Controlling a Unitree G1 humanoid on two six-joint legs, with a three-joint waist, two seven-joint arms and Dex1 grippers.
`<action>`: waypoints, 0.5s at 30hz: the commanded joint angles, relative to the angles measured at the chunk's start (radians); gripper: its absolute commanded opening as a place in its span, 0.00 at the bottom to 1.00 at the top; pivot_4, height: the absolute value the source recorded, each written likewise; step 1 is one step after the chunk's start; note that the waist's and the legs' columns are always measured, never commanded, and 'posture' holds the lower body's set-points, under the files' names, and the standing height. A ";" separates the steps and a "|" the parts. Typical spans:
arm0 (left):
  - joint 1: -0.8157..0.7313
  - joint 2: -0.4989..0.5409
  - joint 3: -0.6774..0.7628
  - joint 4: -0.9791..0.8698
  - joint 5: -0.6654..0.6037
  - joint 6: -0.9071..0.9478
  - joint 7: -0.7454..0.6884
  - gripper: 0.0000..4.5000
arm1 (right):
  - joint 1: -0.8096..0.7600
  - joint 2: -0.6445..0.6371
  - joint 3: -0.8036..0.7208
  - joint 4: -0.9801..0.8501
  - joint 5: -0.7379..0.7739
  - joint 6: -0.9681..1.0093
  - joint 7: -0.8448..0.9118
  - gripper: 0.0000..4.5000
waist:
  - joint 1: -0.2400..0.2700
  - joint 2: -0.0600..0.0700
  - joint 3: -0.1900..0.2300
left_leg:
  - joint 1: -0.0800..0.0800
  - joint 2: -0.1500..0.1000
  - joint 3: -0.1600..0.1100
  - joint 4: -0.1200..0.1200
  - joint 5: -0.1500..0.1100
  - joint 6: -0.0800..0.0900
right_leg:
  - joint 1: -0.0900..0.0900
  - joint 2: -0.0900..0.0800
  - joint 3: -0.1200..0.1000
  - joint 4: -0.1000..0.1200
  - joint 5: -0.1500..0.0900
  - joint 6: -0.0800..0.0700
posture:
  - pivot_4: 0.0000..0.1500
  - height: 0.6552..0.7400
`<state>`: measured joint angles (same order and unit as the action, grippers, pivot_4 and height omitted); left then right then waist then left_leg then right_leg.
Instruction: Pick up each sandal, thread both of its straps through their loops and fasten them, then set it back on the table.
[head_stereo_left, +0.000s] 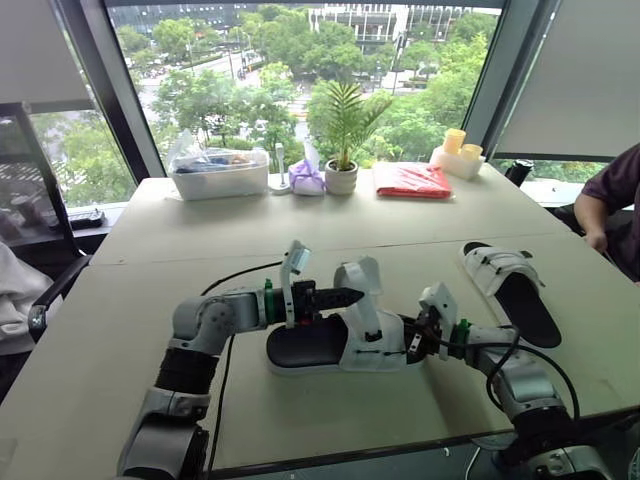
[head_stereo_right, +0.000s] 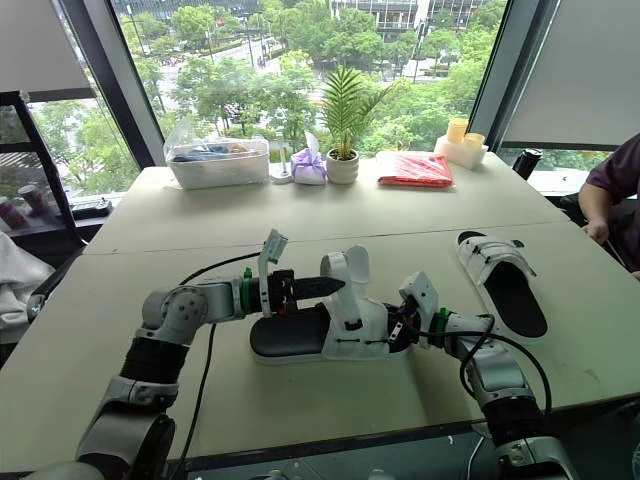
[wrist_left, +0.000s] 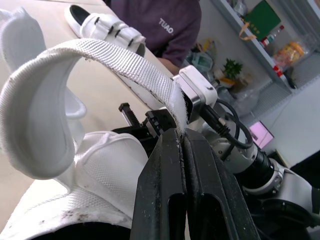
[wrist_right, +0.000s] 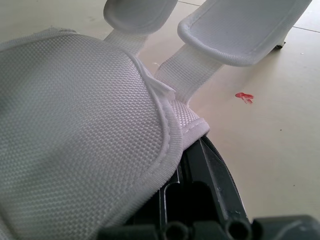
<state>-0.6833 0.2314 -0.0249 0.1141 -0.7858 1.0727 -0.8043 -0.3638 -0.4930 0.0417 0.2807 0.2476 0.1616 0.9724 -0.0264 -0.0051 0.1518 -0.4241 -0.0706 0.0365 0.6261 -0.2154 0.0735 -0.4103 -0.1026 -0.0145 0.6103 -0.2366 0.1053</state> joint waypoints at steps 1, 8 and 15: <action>-0.016 0.007 -0.002 -0.007 -0.004 -0.010 -0.032 0.01 | 0.011 0.019 0.035 0.038 -0.033 0.028 -0.019 0.00 | -0.004 0.000 0.000 | 0.000 0.000 0.000 0.000 0.000 0.000 | 0.000 0.000 0.000 0.000 0.000 0.000 | 1.00 0.99; -0.019 0.050 -0.032 -0.006 0.025 -0.014 -0.086 0.01 | 0.022 0.016 0.034 0.027 -0.032 0.031 -0.021 0.00 | -0.013 0.000 0.000 | 0.000 0.000 0.000 -0.004 0.000 0.000 | -0.001 0.000 0.000 -0.003 0.000 0.000 | 1.00 0.99; -0.018 0.069 -0.077 -0.006 0.068 -0.042 -0.127 0.01 | 0.026 0.024 0.036 0.020 -0.030 0.032 -0.026 0.00 | -0.016 0.000 0.000 | -0.001 0.000 0.000 -0.006 0.000 0.000 | 0.000 0.000 0.000 -0.007 0.000 0.000 | 1.00 0.99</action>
<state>-0.6834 0.2965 -0.0902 0.1171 -0.7242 1.0407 -0.9131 -0.3607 -0.4862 0.0486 0.2634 0.2456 0.1621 0.9710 -0.0427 -0.0051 0.1518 -0.4248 -0.0707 0.0365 0.6191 -0.2154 0.0735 -0.4108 -0.1026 -0.0145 0.6026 -0.2362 0.1049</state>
